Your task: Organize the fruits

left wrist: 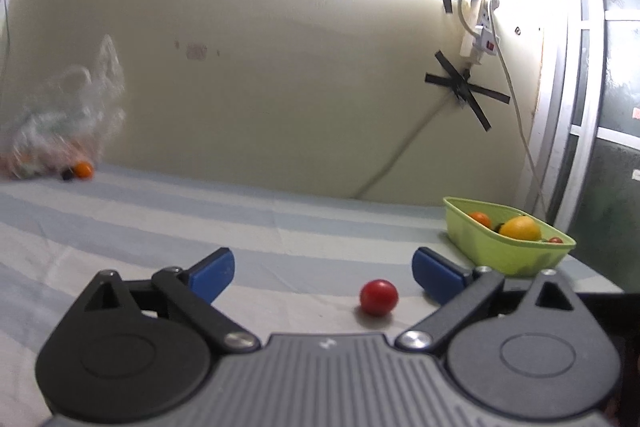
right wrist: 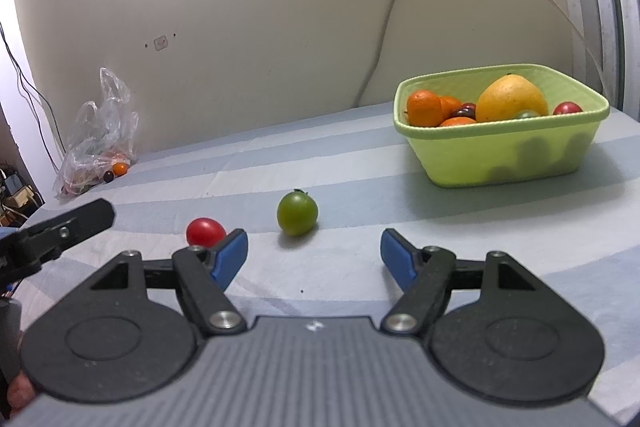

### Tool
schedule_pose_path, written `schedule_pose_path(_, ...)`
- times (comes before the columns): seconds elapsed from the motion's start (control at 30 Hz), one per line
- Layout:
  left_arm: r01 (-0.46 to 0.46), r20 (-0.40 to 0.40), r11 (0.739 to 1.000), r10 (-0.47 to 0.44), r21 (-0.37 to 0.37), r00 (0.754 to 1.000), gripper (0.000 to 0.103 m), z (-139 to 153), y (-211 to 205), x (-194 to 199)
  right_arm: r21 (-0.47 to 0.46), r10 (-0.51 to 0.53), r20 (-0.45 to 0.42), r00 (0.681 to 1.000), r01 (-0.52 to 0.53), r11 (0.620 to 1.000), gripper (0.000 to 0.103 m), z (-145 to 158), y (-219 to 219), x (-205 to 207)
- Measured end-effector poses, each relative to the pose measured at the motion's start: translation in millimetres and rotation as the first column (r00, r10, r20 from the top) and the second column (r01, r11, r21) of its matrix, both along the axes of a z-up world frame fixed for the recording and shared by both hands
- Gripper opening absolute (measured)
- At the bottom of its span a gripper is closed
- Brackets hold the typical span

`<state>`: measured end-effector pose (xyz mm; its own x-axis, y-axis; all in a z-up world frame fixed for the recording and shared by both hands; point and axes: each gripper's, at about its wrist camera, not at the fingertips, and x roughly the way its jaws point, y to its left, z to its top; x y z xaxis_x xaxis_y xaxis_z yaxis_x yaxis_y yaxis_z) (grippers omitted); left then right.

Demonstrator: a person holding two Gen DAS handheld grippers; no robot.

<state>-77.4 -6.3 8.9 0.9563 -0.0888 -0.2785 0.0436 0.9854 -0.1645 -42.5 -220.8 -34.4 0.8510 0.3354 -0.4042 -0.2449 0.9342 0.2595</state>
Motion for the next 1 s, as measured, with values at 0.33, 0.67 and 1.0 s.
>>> schedule_pose_path(0.33, -0.100, 0.073, 0.988, 0.092, 0.121, 0.993, 0.103, 1, -14, -19, -0.001, -0.077, 0.029, 0.997, 0.077, 0.997, 0.083, 0, -2, -11)
schedule_pose_path(0.67, -0.124, 0.078, 0.981, 0.113, 0.147, 0.990, 0.103, 1, -16, -22, 0.058, -0.186, 0.127, 0.974, 0.179, 0.982, 0.103, 1, -15, -33)
schedule_pose_path(1.0, -0.109, 0.086, 0.980, 0.096, 0.165, 0.992, 0.103, 1, -18, -21, 0.055, -0.119, 0.124, 0.985, 0.113, 0.992, 0.103, 1, -13, -29)
